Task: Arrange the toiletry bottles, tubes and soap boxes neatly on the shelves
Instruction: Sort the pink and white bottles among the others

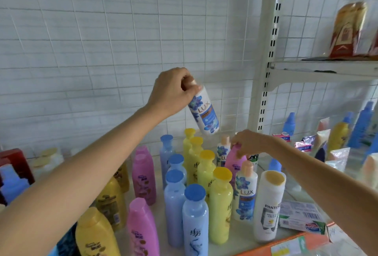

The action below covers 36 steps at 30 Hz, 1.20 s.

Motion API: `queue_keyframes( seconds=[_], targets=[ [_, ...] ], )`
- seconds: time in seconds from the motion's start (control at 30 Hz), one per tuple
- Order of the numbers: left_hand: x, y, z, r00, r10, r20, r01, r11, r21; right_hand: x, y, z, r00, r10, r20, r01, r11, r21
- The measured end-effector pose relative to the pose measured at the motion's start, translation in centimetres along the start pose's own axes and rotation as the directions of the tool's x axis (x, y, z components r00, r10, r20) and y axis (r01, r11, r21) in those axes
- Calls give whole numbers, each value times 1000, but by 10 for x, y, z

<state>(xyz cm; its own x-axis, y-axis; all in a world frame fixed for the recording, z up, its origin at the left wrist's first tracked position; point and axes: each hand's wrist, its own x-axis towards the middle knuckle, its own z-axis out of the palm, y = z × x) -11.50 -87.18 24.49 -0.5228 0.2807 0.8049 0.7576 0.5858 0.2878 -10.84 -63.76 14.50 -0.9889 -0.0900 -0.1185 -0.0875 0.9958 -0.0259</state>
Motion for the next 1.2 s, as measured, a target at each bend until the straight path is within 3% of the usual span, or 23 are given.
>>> queue_keyframes(
  seconds=[0.13,0.33,0.47,0.53,0.67,0.8,1.2],
  targets=[
    [0,5,28,997,51,55,-52,999,11,-27,16,-32,972,23,-232,8,991,134],
    [2,17,60,988,60,144,-50,997,-66,-77,28,-73,815,146,-561,99,918,383],
    [-6,29,89,911,72,407,-71,997,-16,-95,32,-76,666,217,-713,152,897,415],
    [-12,31,107,838,76,541,-115,993,40,-101,34,-75,638,229,-735,153,898,412],
    [-20,31,140,693,62,718,-146,988,56,-110,42,-69,654,211,-727,118,920,374],
    [-25,32,153,607,26,794,-146,986,79,-116,50,-60,702,202,-683,77,932,354],
    [-31,25,167,534,-43,844,-106,987,118,-109,54,-55,692,187,-697,101,931,351]
  ],
)
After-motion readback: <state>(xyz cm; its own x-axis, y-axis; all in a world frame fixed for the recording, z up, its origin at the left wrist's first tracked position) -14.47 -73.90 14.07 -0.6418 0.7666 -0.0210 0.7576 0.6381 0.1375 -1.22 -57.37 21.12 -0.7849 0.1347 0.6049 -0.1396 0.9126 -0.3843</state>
